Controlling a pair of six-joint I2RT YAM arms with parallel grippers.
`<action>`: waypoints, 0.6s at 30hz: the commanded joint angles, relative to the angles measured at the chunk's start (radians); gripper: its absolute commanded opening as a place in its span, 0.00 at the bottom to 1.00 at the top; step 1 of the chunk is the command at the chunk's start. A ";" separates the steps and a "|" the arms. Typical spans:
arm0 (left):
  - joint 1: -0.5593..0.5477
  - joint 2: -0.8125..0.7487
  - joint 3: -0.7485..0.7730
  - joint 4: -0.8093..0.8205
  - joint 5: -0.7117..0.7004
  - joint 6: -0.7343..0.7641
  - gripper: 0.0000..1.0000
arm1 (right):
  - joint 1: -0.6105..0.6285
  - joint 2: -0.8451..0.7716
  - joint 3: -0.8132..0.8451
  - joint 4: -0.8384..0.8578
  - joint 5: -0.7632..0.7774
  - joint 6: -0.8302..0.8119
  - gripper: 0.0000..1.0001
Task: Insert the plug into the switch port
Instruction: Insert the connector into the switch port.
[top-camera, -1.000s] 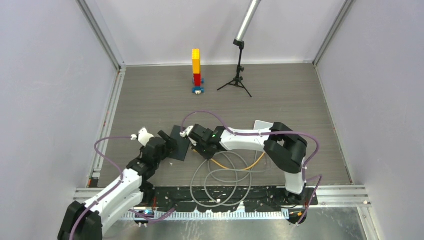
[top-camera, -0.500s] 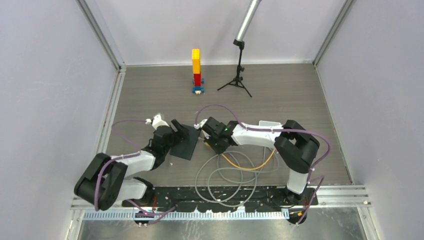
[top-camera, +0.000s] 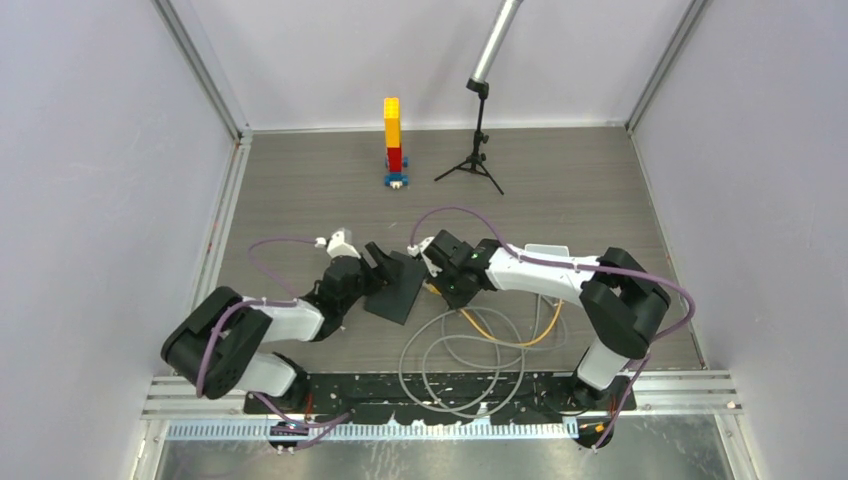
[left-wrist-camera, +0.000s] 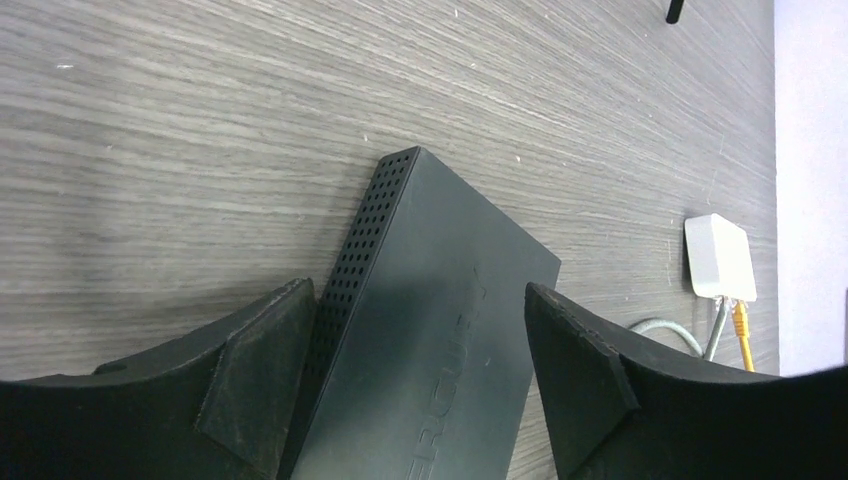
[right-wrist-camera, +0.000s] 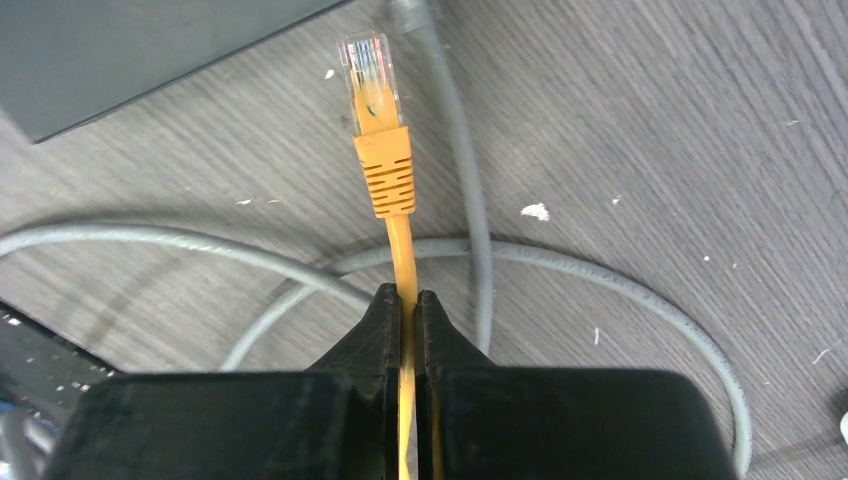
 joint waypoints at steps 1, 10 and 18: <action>-0.005 -0.105 -0.032 -0.264 -0.055 0.031 0.83 | 0.030 -0.056 0.006 -0.026 -0.045 0.025 0.00; -0.005 -0.253 -0.062 -0.371 -0.083 0.139 0.87 | 0.114 -0.012 0.020 -0.017 0.041 0.088 0.00; -0.005 -0.155 -0.089 -0.246 -0.032 0.130 0.85 | 0.145 0.022 0.048 -0.066 0.110 0.090 0.01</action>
